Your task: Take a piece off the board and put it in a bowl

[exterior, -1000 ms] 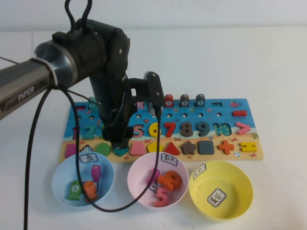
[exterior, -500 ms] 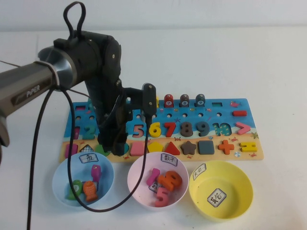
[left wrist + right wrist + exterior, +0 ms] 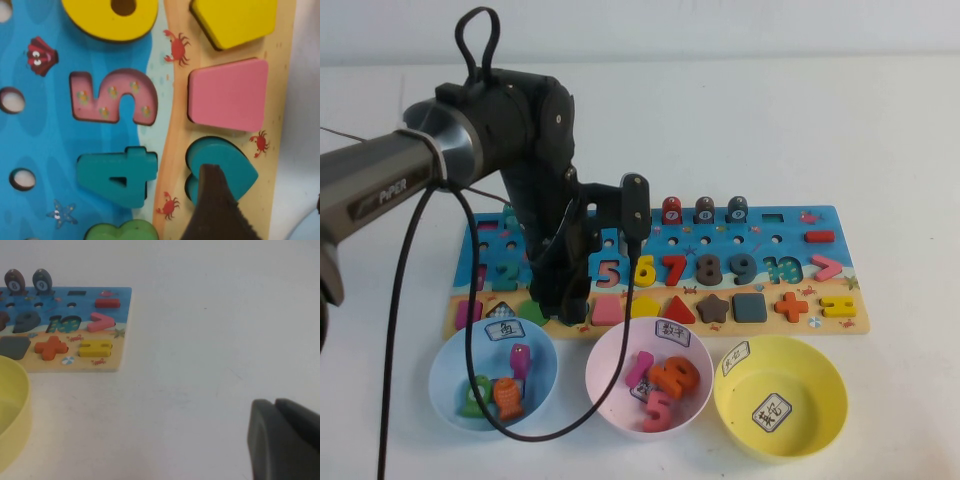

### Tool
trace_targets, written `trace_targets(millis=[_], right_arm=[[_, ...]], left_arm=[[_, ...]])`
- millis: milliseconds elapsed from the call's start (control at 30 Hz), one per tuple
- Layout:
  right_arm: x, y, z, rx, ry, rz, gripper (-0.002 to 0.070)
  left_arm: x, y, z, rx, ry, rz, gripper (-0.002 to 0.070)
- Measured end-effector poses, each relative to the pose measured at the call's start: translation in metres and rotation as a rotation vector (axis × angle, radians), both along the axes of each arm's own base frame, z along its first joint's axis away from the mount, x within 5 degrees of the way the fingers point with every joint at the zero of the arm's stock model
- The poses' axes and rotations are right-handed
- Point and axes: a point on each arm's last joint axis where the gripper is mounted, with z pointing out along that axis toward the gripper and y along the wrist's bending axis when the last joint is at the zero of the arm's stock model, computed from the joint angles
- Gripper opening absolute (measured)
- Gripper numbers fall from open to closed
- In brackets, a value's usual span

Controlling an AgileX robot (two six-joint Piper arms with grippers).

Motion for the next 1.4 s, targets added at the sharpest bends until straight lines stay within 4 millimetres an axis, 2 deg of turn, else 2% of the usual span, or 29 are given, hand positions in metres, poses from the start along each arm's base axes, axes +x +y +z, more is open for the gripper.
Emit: trace_targets(millis=[267, 900, 1067, 1400], right_arm=[[0.0, 0.0, 0.0, 0.0, 0.0, 0.0, -0.0017], [0.0, 0.0, 0.0, 0.0, -0.002, 0.0, -0.0017], [0.0, 0.0, 0.0, 0.0, -0.004, 0.0, -0.0017], [0.0, 0.0, 0.0, 0.0, -0.004, 0.0, -0.0017]], left_arm=[[0.004, -0.002, -0.023, 0.027, 0.049, -0.001, 0.037], [0.006, -0.001, -0.022, 0.057, 0.018, -0.011, 0.0366], [0.004, -0.006, -0.01, 0.043, -0.016, -0.025, 0.0363], [0.004, -0.006, -0.009, 0.047, -0.015, -0.016, 0.0362]])
